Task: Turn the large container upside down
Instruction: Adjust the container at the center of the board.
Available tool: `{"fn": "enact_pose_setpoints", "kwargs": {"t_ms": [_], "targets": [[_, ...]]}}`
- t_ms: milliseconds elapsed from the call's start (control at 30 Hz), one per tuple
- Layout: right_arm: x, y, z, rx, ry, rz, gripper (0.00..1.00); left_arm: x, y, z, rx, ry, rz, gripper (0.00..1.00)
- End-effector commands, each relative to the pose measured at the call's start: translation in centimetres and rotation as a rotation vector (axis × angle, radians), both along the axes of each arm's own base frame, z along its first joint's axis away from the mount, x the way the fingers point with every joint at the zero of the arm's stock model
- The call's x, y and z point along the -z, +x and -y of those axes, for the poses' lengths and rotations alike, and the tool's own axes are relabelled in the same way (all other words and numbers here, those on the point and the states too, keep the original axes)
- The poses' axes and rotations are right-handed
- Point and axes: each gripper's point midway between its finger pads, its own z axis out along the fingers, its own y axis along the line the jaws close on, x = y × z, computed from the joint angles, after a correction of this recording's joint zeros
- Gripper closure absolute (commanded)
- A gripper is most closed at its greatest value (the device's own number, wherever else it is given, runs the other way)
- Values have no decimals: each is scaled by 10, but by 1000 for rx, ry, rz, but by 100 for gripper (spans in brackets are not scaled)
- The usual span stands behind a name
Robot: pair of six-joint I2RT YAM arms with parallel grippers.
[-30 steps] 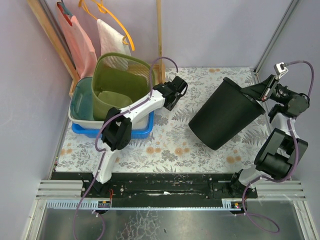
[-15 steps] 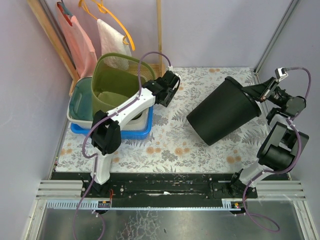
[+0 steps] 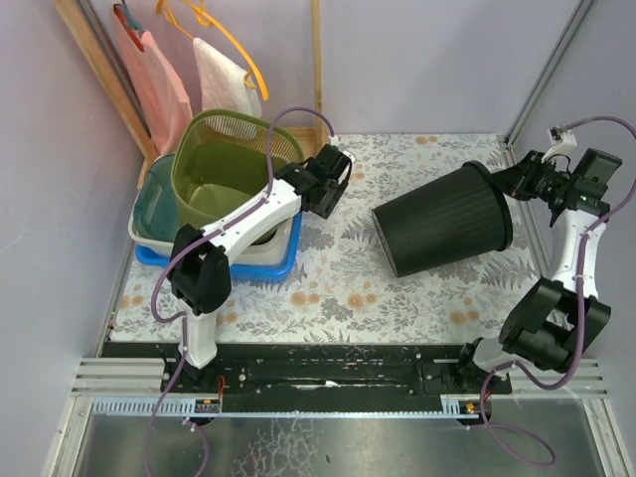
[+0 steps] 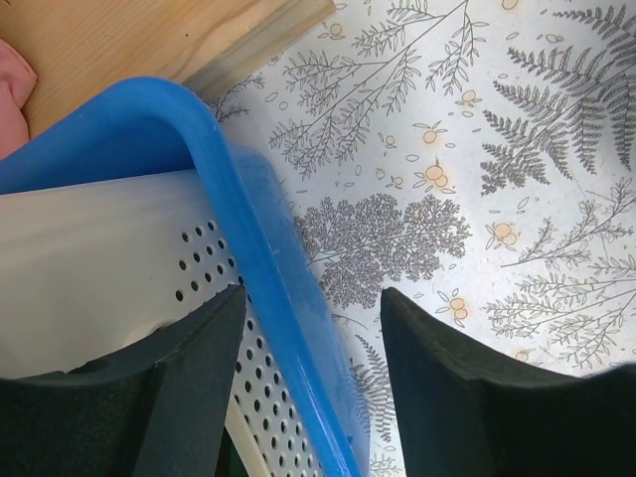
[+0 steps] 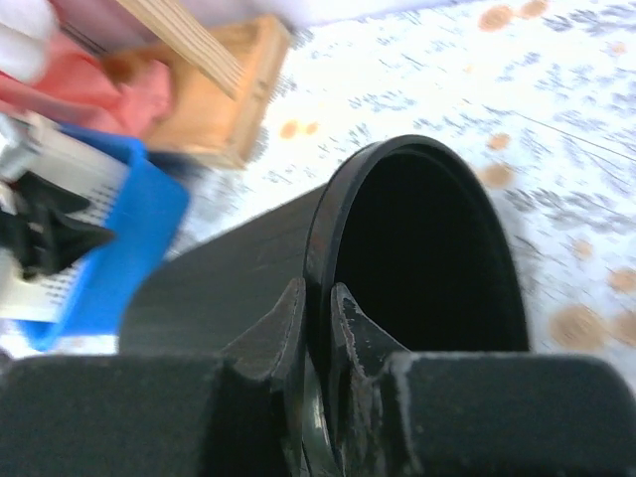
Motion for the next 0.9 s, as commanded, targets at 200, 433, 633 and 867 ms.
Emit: {"fn": "enact_pose_setpoints", "kwargs": {"t_ms": [200,433,633,867], "targets": [[72,-47,22,23,-534,-263,100,-2,-28,10,35,-109,-81,43],[76,-48,31,60,-624,-307,99,-20,-60,26,118,-249,-96,34],[71,-53,29,28,-652,-336,79,-34,-75,21,146,-294,-62,31],[64,-56,28,7,-679,-333,59,-11,-92,31,186,-330,-154,28]]}}
